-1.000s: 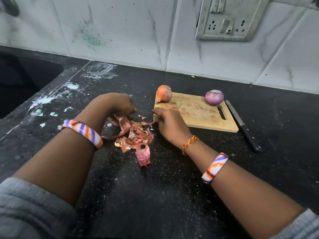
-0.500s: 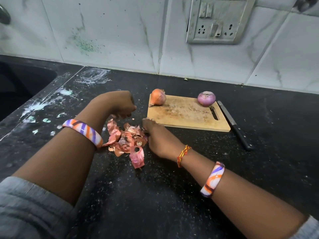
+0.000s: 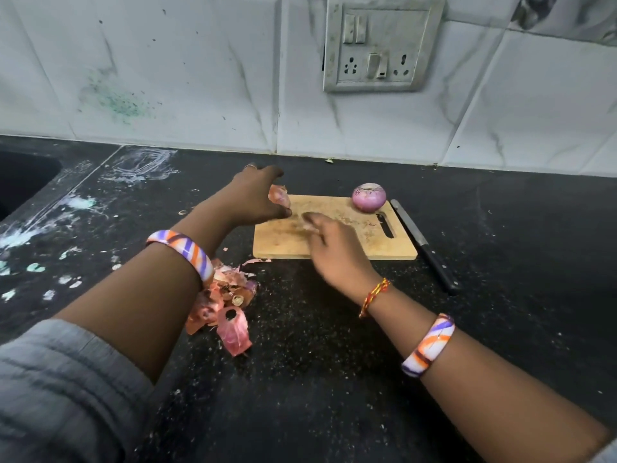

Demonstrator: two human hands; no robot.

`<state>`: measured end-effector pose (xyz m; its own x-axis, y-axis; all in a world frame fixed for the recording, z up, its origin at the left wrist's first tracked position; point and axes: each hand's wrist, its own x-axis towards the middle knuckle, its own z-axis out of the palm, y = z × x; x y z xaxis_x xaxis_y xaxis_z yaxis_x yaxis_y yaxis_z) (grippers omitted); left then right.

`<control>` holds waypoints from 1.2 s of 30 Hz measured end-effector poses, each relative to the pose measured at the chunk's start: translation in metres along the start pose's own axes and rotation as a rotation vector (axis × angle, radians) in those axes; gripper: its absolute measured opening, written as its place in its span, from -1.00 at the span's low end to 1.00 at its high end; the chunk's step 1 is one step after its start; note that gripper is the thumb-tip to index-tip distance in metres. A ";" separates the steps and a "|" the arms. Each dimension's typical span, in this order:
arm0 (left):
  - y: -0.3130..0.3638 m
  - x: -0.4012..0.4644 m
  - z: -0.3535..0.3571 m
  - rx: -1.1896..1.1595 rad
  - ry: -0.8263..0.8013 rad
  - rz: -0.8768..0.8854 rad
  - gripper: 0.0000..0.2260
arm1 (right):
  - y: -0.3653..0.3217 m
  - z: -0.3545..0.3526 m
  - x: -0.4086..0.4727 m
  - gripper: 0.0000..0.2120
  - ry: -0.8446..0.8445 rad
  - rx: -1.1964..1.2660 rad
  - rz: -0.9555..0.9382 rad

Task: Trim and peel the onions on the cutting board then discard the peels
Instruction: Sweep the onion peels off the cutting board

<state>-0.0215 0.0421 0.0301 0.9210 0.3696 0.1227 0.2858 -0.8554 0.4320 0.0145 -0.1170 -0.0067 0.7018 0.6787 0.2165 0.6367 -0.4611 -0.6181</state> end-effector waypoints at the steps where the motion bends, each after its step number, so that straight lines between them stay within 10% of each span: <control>1: -0.001 0.006 0.004 -0.014 -0.008 -0.035 -0.25 | 0.011 -0.004 0.008 -0.65 0.014 -0.114 0.078; 7: -0.005 0.026 0.024 -0.039 -0.003 -0.112 -0.23 | 0.051 -0.013 0.037 -0.21 -0.172 -0.412 0.606; 14: -0.019 0.036 0.020 -0.182 0.144 -0.130 -0.54 | 0.034 0.008 0.030 -0.45 -0.376 -0.283 -0.142; 22: -0.042 0.039 -0.006 -0.691 0.387 -0.347 -0.68 | 0.052 0.018 0.093 -0.26 -0.301 -0.504 0.143; 30: -0.056 0.033 -0.012 -0.773 0.406 -0.445 -0.72 | 0.007 0.036 0.066 -0.49 -0.631 -0.262 -0.385; 33: -0.065 0.024 -0.014 -0.743 0.394 -0.442 -0.70 | 0.008 0.025 0.047 -0.55 -0.685 0.057 -0.326; 36: -0.066 0.018 -0.015 -0.742 0.383 -0.439 -0.71 | 0.018 0.020 0.059 -0.53 -0.516 -0.129 -0.225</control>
<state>-0.0280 0.1105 0.0169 0.5840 0.8107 0.0421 0.2236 -0.2104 0.9517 0.0609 -0.0739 -0.0196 0.3181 0.9442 -0.0850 0.8090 -0.3171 -0.4950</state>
